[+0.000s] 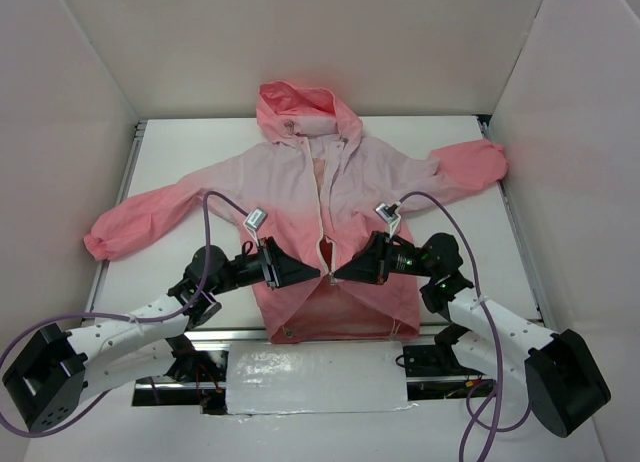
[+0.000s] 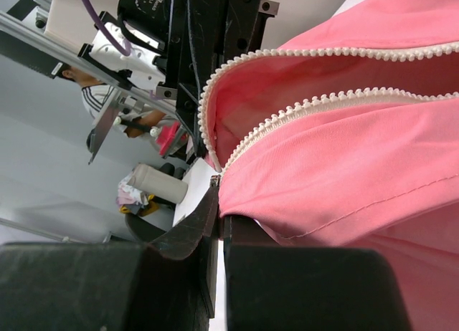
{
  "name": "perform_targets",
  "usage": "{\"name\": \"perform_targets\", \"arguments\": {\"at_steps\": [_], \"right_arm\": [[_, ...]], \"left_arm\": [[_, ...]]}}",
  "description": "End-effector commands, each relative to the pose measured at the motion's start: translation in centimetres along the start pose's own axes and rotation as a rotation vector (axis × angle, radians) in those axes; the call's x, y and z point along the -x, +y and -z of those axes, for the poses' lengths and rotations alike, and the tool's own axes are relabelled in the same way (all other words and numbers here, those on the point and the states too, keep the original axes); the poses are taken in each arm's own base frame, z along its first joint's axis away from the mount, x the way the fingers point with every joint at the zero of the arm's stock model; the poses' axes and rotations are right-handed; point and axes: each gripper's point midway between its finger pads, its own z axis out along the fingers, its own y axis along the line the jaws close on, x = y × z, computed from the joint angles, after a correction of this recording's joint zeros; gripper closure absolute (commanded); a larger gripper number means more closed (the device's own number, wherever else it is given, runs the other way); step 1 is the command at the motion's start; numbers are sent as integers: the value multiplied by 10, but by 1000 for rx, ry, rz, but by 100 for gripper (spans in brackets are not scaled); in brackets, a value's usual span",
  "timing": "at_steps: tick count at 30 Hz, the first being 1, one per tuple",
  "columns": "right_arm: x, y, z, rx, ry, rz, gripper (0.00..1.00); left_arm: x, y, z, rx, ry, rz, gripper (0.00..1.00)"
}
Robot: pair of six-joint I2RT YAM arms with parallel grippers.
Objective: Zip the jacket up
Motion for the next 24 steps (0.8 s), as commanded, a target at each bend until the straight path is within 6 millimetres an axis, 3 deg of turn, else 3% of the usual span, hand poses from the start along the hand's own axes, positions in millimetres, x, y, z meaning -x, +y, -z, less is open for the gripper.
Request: {"name": "perform_targets", "arguments": {"at_steps": [1, 16, 24], "right_arm": [[20, 24, -3, 63, -31, 108, 100], [26, 23, -7, 66, -34, 112, 100], [36, 33, -10, 116, -35, 121, 100]], "left_arm": [[3, -20, 1, -81, 1, -29, 100], [1, -25, 1, -113, 9, -15, 100], [-2, -22, 1, -122, 18, 5, 100]]}}
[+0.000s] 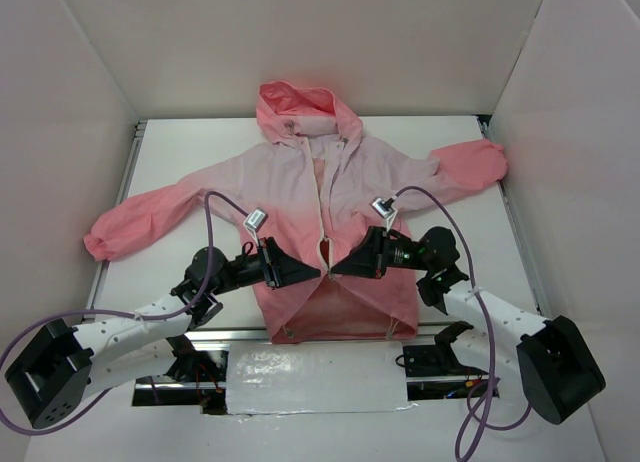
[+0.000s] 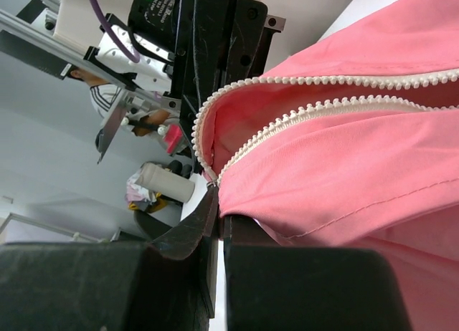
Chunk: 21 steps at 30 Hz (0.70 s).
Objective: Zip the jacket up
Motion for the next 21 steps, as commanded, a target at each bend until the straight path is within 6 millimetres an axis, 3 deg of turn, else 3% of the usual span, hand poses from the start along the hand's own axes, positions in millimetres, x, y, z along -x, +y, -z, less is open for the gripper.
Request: {"name": "perform_targets", "arguments": {"at_steps": [1, 14, 21], "right_arm": [[28, 37, -6, 108, -43, 142, 100], [40, 53, -11, 178, -40, 124, 100], [40, 46, -13, 145, -22, 124, 100]], "left_arm": [[-1, -22, 1, -93, 17, -38, 100], [-3, -12, -2, -54, 30, -40, 100], [-1, -15, -4, -53, 30, -61, 100]]}}
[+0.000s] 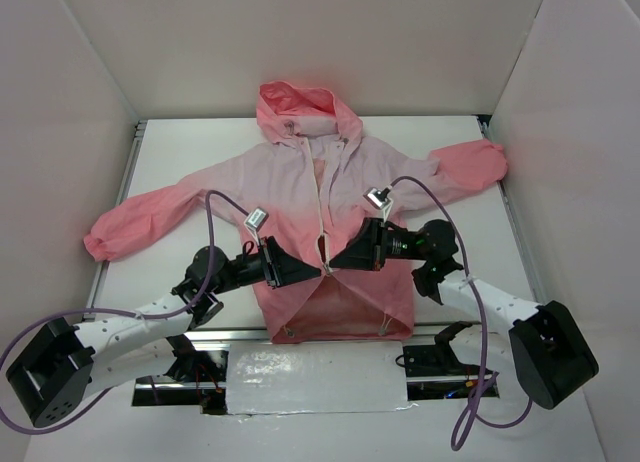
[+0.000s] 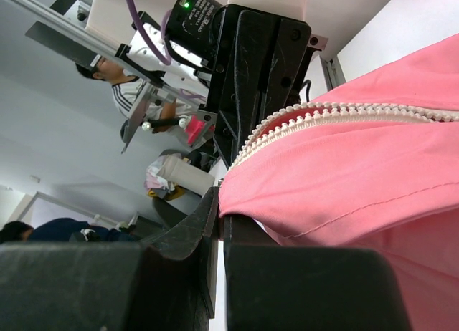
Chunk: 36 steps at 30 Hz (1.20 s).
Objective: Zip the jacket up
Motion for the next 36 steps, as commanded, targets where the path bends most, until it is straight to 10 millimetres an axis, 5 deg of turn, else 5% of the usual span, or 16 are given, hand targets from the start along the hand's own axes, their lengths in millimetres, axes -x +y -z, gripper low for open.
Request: {"name": "perform_targets", "arguments": {"at_steps": [1, 10, 20, 36], "right_arm": [[26, 23, -6, 43, -57, 145, 100], [48, -10, -9, -196, -92, 119, 100], [11, -32, 7, -258, -34, 59, 82], [-26, -52, 27, -319, -28, 8, 81]], "left_arm": [[-1, -17, -3, -55, 30, -58, 100], [-12, -9, 1, -18, 98, -86, 100], [-28, 0, 5, -54, 162, -65, 100], [-48, 31, 10, 9, 250, -79, 100]]}}
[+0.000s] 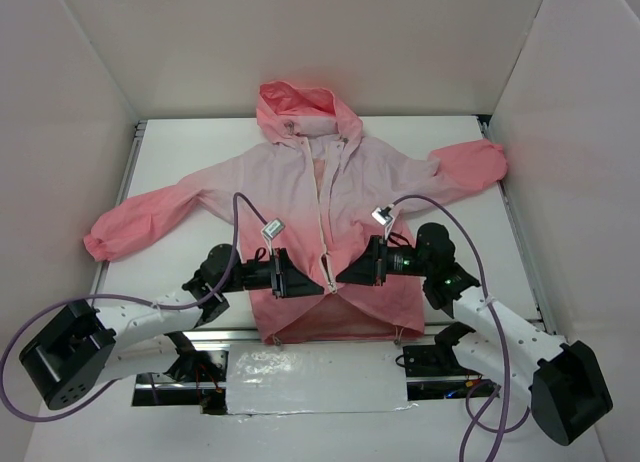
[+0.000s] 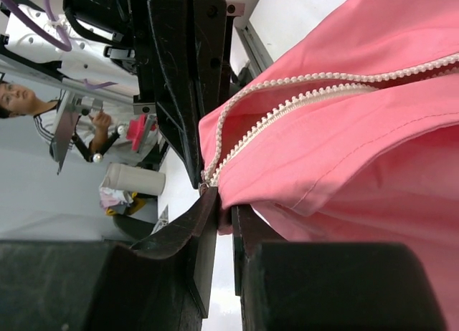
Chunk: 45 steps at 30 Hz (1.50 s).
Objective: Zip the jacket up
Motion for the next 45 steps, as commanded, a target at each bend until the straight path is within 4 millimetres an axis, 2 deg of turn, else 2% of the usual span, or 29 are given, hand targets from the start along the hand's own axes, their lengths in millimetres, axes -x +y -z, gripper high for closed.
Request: {"name": "perform_targets", "arguments": {"at_steps": [1, 7, 11, 12, 14, 15, 19, 20, 21, 23, 27, 29, 31, 33, 34, 35, 36, 40, 44, 45], "right_arm": [[9, -2, 1, -29, -53, 48, 81], [10, -5, 3, -48, -65, 45, 68], [14, -5, 4, -75, -80, 53, 47], [18, -2, 4, -73, -88, 77, 41], [20, -5, 5, -107, -87, 66, 21], [20, -4, 5, -111, -86, 67, 0], [23, -5, 11, -171, -96, 55, 0], [24, -12, 13, -212, -114, 49, 0], [28, -8, 15, -218, -128, 60, 2], [27, -12, 21, -278, -139, 39, 7], [22, -5, 31, -316, -129, 14, 15], [20, 6, 39, -328, -141, -3, 22], [17, 18, 46, -324, -152, -16, 36], [9, 32, 48, -277, -138, -48, 44], [5, 35, 50, -269, -134, -67, 44], [2, 40, 50, -254, -134, -101, 39], [-2, 48, 52, -230, -136, -96, 1], [-18, 49, 54, -214, -115, -130, 0], [-35, 34, 47, -238, -60, -195, 0], [-37, 39, 43, -216, -51, -197, 0]], "left_arm": [[-15, -5, 5, -34, 67, -50, 100], [-20, 1, 3, -28, 100, -31, 100], [-21, 3, 3, -24, 104, -29, 100], [-21, 3, 3, -23, 106, -36, 100], [-22, 5, 3, -12, 111, -34, 100], [-22, 5, 3, -13, 112, -36, 100], [-23, 7, 3, -8, 118, -31, 100], [-23, 8, 2, -5, 118, -29, 100], [-24, 8, 2, -7, 119, -27, 100], [-24, 8, 3, -7, 117, -27, 100], [-23, 10, 3, 1, 117, -24, 100], [-24, 10, 3, 3, 124, -25, 100], [-25, 11, 2, 6, 127, -24, 100], [-24, 9, 2, 3, 125, -24, 100], [-23, 8, 2, 0, 125, -28, 100], [-23, 7, 2, 0, 125, -27, 100], [-23, 7, 2, 2, 123, -27, 100], [-21, 6, 1, 4, 117, -32, 100], [-18, 5, -1, 6, 115, -37, 100], [-16, 3, -2, 6, 112, -41, 100]]}}
